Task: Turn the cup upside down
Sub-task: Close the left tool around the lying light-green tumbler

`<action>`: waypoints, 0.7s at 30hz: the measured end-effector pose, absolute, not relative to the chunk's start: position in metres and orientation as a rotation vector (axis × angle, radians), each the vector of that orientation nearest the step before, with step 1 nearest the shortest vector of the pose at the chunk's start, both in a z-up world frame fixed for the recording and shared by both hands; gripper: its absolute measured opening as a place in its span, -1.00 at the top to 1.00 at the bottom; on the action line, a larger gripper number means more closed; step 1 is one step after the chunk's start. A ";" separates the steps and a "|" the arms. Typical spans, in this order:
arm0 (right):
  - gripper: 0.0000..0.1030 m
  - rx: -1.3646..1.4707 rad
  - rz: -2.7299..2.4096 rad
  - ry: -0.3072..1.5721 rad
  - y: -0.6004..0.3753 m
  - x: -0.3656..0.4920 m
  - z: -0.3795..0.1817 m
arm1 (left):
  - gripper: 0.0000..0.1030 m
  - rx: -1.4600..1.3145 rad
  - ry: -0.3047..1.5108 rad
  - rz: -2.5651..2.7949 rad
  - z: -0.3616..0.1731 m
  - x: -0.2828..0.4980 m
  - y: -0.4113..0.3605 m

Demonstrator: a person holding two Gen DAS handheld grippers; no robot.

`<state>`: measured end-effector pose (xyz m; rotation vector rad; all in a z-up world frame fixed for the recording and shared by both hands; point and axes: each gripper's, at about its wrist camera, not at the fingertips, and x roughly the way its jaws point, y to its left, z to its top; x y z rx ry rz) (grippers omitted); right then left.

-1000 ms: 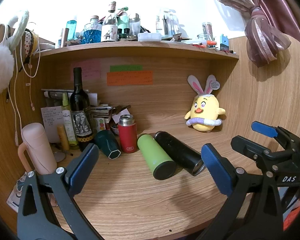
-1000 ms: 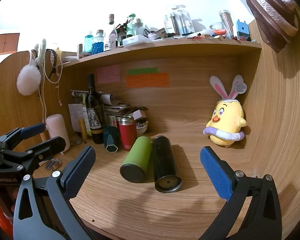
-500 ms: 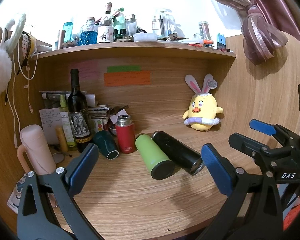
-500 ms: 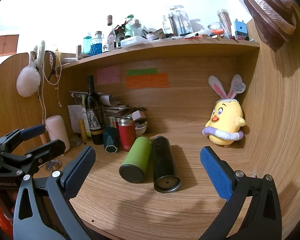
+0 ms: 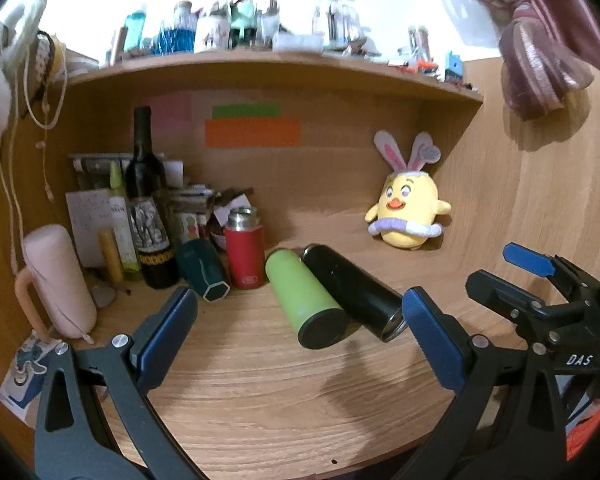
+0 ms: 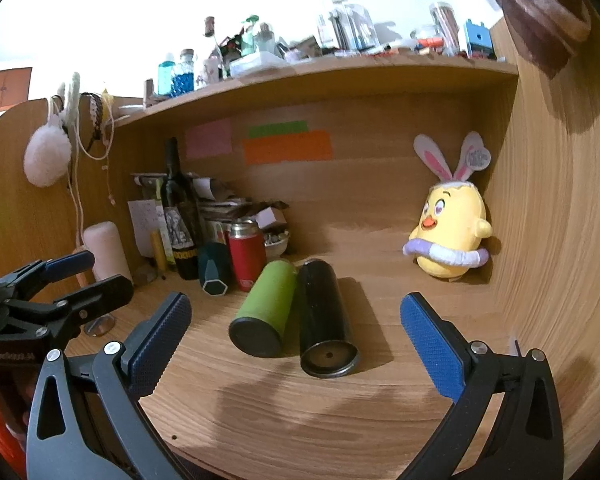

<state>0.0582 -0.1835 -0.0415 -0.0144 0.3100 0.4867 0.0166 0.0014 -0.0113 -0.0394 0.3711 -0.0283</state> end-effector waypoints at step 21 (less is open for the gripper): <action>-1.00 0.081 0.423 0.467 -0.214 0.143 -0.092 | -0.76 -0.275 0.988 -0.110 -0.101 0.256 0.037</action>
